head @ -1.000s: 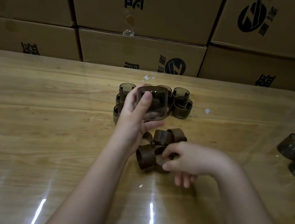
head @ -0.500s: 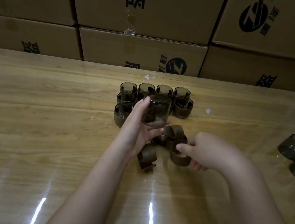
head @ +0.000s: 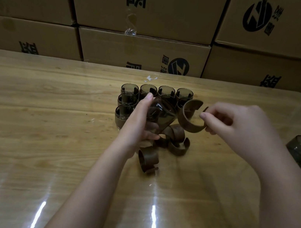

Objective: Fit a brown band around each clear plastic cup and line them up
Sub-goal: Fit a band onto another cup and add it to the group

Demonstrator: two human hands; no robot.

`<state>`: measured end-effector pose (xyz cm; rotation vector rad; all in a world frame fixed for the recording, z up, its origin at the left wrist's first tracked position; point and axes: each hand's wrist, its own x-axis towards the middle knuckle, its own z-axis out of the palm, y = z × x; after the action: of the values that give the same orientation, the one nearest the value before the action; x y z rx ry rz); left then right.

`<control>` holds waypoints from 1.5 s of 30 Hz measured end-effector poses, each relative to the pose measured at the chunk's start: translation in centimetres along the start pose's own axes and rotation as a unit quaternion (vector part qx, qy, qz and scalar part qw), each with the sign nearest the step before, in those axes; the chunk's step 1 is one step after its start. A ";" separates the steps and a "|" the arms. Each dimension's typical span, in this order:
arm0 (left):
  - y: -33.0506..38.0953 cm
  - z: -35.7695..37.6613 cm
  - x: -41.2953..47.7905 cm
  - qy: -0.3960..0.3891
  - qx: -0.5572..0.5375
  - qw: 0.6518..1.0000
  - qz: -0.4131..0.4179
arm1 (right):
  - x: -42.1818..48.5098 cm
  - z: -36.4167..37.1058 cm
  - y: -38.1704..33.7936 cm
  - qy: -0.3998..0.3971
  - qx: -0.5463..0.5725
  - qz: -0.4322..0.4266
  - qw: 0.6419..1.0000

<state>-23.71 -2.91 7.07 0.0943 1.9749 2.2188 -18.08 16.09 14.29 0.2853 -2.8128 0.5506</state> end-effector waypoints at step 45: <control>-0.5 2.4 -1.4 0.065 -0.068 0.975 0.200 | 1.0 6.7 -2.9 0.017 0.395 0.054 0.917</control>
<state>-21.88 -0.76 6.94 0.3667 2.0053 2.6660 -19.82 10.68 9.57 0.2564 -2.4295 1.6837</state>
